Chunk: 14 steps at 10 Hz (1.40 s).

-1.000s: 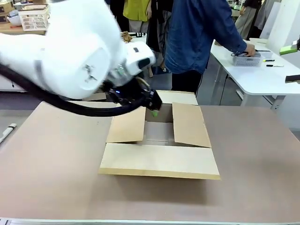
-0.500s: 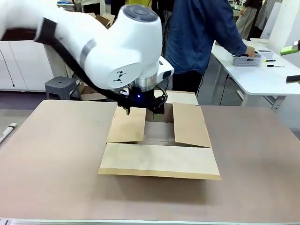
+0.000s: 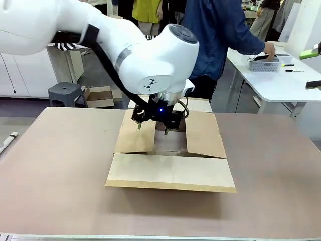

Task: Pack the gift set into the box.
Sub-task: Place both hands on the side flaps of the Package Box and spread them outward.

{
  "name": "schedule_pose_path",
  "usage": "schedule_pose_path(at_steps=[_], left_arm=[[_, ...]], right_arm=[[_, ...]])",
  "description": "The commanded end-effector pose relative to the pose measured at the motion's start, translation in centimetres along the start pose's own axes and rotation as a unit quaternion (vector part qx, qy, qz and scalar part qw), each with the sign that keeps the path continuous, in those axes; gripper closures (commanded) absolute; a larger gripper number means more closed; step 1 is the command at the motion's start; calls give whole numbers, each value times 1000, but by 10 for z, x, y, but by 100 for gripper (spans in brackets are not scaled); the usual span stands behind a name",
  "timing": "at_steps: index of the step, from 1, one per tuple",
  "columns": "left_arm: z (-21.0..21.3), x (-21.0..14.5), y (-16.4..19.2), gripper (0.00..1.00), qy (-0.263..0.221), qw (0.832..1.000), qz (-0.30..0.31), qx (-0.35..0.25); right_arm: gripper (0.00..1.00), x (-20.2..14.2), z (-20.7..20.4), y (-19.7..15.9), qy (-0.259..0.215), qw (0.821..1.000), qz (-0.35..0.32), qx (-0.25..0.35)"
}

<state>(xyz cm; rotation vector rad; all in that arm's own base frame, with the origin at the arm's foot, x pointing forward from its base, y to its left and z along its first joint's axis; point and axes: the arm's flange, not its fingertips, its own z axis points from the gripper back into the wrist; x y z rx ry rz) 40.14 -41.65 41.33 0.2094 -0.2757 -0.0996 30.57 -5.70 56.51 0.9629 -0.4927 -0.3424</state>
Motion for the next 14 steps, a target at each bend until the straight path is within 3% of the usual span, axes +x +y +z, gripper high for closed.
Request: schedule_pose_path(at_steps=[1, 2, 5, 8, 14], left_arm=[[-6, 5, -17, 0, 3, 999, 21, 45], [-12, 4, -18, 0, 11, 999, 13, 50], [-19, 0, -18, 0, -6, 990, 28, 141], [-22, -3, -16, 0, 4, 985, 9, 174], [2, -5, 6, 0, -20, 984, 9, 176]], right_arm=[[0, 3, 0, 1, -1, 1000, 7, 12], [0, 3, 0, 1, -1, 1000, 7, 12], [0, 3, 0, 1, -1, 1000, 7, 12], [0, 3, 0, 1, -1, 1000, 7, 12], [0, 3, 0, 1, -1, 1000, 7, 12]])
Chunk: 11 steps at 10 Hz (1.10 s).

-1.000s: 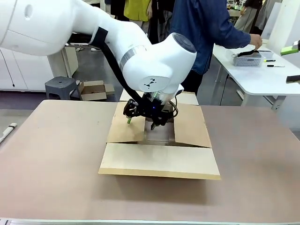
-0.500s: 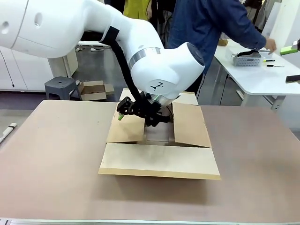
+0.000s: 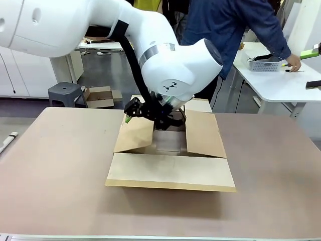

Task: Pack the gift set into the box.
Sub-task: Place both hands on the side flaps of the Package Box and spread them outward.

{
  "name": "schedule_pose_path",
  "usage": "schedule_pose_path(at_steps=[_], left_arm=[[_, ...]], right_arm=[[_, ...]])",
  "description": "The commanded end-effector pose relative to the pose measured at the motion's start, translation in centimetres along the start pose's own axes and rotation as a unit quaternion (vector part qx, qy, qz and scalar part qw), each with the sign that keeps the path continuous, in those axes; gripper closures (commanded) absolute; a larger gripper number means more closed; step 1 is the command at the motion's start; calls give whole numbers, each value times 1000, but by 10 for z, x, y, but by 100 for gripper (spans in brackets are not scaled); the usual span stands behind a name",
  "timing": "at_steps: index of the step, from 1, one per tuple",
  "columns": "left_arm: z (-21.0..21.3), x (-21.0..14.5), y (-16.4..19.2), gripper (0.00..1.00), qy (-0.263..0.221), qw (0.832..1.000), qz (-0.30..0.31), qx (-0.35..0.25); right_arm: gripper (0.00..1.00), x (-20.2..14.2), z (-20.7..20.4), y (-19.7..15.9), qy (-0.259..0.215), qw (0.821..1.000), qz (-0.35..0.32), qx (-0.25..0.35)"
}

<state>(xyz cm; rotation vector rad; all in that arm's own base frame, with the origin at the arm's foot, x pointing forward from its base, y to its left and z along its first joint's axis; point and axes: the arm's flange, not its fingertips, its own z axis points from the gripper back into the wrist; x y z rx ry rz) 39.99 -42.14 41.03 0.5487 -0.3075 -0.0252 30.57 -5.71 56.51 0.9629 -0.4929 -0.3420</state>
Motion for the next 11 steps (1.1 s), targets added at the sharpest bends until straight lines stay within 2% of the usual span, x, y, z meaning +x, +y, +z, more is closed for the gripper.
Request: schedule_pose_path(at_steps=[1, 7, 11], left_arm=[[-2, 0, 20, 0, -11, 1000, 0, 2], [-7, 10, 85, 0, -7, 999, 31, -42], [-21, 13, 128, 0, -1, 991, -3, -132]], right_arm=[[0, 3, 0, 2, -1, 1000, 7, 12], [0, 3, 0, 2, -1, 1000, 7, 12], [0, 3, 0, 2, -1, 1000, 7, 12]])
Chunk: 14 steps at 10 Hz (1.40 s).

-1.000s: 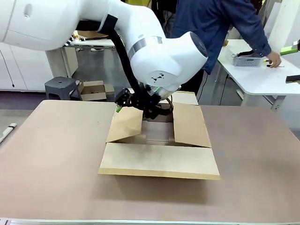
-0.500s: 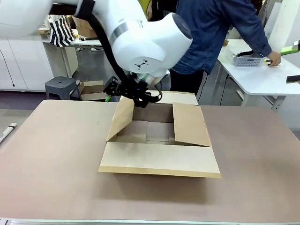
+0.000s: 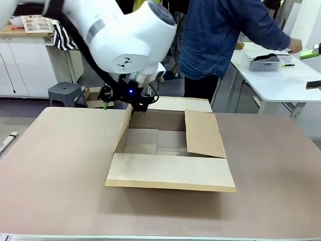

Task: Pack the gift set into the box.
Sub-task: Place both hands on the side flaps of the Package Box and spread them outward.

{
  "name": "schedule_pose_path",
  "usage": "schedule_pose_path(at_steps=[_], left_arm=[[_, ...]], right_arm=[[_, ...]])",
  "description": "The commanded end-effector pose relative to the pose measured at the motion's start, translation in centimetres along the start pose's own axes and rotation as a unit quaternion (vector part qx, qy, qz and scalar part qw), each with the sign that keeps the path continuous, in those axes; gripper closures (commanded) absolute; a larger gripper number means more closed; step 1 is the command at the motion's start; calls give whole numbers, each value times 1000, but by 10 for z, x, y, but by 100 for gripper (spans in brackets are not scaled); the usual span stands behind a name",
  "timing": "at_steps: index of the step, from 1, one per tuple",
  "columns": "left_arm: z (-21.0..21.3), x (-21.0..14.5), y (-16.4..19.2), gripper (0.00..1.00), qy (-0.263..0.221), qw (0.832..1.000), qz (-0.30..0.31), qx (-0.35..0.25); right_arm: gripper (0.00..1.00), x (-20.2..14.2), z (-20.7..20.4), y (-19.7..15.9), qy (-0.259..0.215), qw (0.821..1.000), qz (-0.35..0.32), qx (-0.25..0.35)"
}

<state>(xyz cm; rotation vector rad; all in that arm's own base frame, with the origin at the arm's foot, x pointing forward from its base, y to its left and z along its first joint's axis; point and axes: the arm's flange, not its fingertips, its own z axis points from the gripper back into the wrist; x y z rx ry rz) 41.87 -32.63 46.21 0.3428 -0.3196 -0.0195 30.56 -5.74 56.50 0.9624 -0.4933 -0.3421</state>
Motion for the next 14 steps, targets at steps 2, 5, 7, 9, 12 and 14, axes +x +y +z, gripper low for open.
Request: schedule_pose_path(at_steps=[2, 5, 7, 9, 12, 14], left_arm=[[-4, -2, 47, 0, 2, 997, -38, -70], [-16, 6, 79, 0, -4, 992, -47, -115], [-30, 10, 104, 0, -2, 990, -41, -135], [-44, 8, 127, 0, -6, 977, -73, -199], [-83, -3, 173, 0, 20, 935, -91, -341], [-100, -17, 195, 0, 5, 907, -86, -413]], right_arm=[[0, 3, -1, 2, -1, 1000, 7, 12], [0, 3, -1, 2, -1, 1000, 7, 12], [0, 3, -1, 2, -1, 1000, 7, 12], [0, 3, -1, 2, -1, 1000, 7, 12], [0, 3, -1, 2, -1, 1000, 7, 12], [0, 3, -1, 2, -1, 1000, 7, 12]])
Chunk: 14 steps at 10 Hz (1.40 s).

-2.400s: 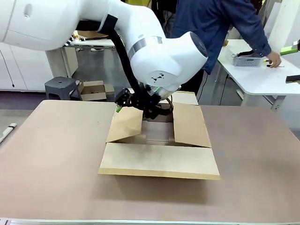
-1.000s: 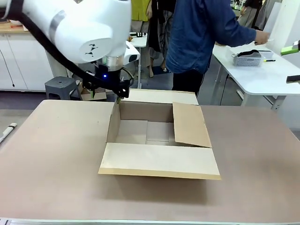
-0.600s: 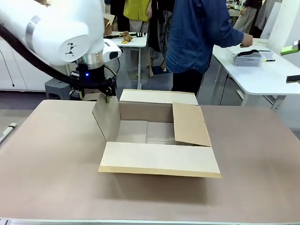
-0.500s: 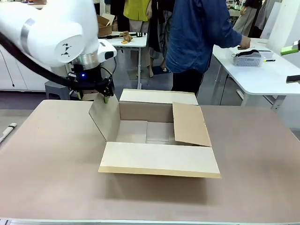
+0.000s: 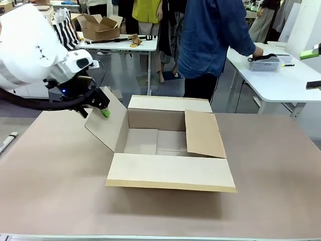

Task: Pack the gift set into the box.
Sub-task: Place both hands on the side flaps of the Package Box and spread them outward.

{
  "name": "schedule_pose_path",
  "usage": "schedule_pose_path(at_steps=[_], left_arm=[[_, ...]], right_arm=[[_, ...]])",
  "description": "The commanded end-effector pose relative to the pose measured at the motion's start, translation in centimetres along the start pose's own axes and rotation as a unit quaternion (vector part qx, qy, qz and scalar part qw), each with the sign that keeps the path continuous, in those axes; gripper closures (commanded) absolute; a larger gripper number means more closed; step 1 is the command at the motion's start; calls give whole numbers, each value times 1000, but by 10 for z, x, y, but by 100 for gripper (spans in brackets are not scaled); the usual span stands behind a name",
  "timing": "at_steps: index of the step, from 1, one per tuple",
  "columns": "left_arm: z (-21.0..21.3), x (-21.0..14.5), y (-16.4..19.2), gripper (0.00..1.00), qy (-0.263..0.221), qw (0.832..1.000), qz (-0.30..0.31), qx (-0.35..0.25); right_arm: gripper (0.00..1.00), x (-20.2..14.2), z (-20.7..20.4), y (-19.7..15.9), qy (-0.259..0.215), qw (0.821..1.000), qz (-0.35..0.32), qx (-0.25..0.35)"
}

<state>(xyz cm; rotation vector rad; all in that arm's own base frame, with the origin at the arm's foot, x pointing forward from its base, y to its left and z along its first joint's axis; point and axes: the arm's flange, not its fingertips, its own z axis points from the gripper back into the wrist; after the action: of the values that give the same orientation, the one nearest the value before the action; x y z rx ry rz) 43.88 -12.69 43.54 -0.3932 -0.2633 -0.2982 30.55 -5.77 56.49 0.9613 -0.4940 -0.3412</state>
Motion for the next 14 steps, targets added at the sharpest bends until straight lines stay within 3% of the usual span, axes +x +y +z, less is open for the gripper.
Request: schedule_pose_path(at_steps=[1, 3, 4, 9, 10, 11, 13, 14], left_arm=[[14, -26, 28, 0, -27, 996, 3, -88], [16, -40, 48, 0, -35, 989, -2, -144], [15, -20, 26, 0, -32, 996, 6, -80], [15, -20, 26, 0, -32, 996, 6, -80], [15, -20, 26, 0, -32, 996, 6, -80], [15, -20, 26, 0, -32, 996, 6, -80], [15, -20, 26, 0, -32, 996, 6, -80], [15, -20, 26, 0, -32, 996, 6, -80]], right_arm=[[0, 3, -1, 2, -1, 1000, 6, 12], [0, 3, -1, 2, -1, 1000, 6, 12], [0, 3, -1, 2, -1, 1000, 6, 12], [0, 0, 0, 0, 0, 1000, 0, 0], [0, 3, -72, 25, 74, 994, 78, -28], [0, 4, -127, 36, 124, 984, 116, -48], [0, -17, -209, 41, 186, 961, 169, -112], [0, -44, -245, 45, 205, 948, 211, -124]])
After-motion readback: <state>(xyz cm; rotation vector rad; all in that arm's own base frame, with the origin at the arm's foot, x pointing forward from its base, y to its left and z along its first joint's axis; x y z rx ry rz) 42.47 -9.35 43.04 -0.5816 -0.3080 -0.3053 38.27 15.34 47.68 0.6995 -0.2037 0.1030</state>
